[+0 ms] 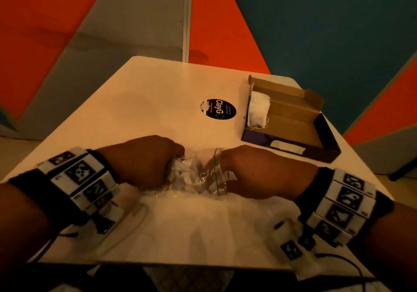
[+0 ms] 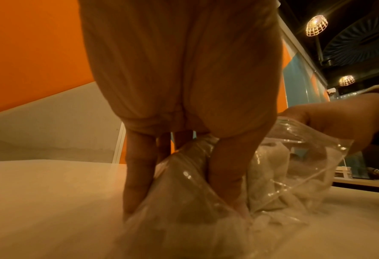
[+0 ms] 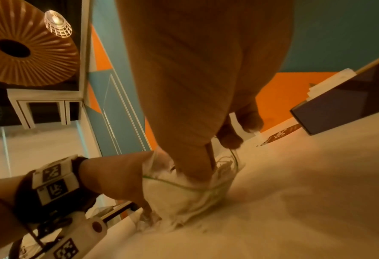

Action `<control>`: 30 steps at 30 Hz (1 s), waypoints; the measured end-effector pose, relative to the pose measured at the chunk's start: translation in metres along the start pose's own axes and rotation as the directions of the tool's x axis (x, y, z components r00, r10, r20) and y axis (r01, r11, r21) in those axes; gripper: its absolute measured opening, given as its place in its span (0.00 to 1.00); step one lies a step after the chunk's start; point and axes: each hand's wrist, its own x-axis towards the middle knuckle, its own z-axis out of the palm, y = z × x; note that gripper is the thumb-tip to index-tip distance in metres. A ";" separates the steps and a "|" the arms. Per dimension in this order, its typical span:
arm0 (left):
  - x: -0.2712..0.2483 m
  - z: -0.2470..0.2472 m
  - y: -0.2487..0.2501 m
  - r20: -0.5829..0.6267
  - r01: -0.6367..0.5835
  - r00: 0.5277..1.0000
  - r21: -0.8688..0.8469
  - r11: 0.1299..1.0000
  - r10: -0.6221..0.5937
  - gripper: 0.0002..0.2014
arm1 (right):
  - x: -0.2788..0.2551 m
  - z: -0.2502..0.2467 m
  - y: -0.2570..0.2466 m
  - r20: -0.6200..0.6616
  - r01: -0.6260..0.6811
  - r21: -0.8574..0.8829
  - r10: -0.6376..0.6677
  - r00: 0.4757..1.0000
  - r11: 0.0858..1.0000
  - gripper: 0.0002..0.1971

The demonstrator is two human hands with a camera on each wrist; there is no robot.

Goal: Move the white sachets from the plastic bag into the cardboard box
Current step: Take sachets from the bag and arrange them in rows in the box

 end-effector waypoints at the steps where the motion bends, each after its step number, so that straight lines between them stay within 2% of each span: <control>1: 0.000 0.000 0.001 -0.002 0.004 1.000 -0.003 1.000 -0.004 0.19 | 0.000 0.001 -0.001 -0.024 -0.008 -0.014 0.008 1.000 1.000 0.16; 3: 0.001 0.000 0.000 -0.003 0.018 1.000 -0.002 1.000 -0.018 0.19 | -0.001 0.002 -0.002 -0.091 -0.041 -0.039 0.037 0.995 0.998 0.12; 8: 0.003 0.001 -0.002 -0.003 0.033 0.999 0.016 0.999 -0.033 0.21 | -0.009 0.007 0.001 -0.261 -0.039 0.092 0.062 0.963 0.995 0.09; 10: 0.004 0.001 -0.001 -0.005 0.032 0.999 0.028 0.999 -0.032 0.21 | -0.013 0.007 0.003 -0.305 -0.066 0.162 0.114 0.945 0.985 0.10; 14: 0.003 0.001 0.000 0.006 0.043 0.999 0.021 0.999 -0.043 0.22 | -0.020 0.002 0.005 -0.330 -0.142 0.281 0.235 0.914 0.949 0.10; 18: 0.004 0.001 0.000 0.008 0.054 0.998 0.017 0.998 -0.054 0.25 | -0.023 0.002 0.009 -0.294 -0.216 0.402 0.349 0.890 0.890 0.10; 21: 0.005 0.002 -0.001 0.008 0.053 0.999 0.022 0.998 -0.053 0.26 | -0.024 0.006 0.010 -0.332 -0.171 0.512 0.378 0.864 0.842 0.08; 24: 0.005 0.002 -0.001 0.003 0.048 0.999 0.026 0.999 -0.048 0.25 | -0.025 0.013 0.011 -0.403 -0.083 0.522 0.332 0.853 0.849 0.09; 27: 0.006 0.002 -0.002 -0.005 0.047 0.999 0.022 0.999 -0.047 0.27 | -0.024 0.018 0.013 -0.386 0.015 0.463 0.186 0.904 0.886 0.11; 30: 0.005 0.003 -0.002 -0.001 0.048 0.999 0.023 0.999 -0.048 0.28 | -0.022 0.018 0.013 -0.325 0.006 0.302 0.097 0.941 0.953 0.12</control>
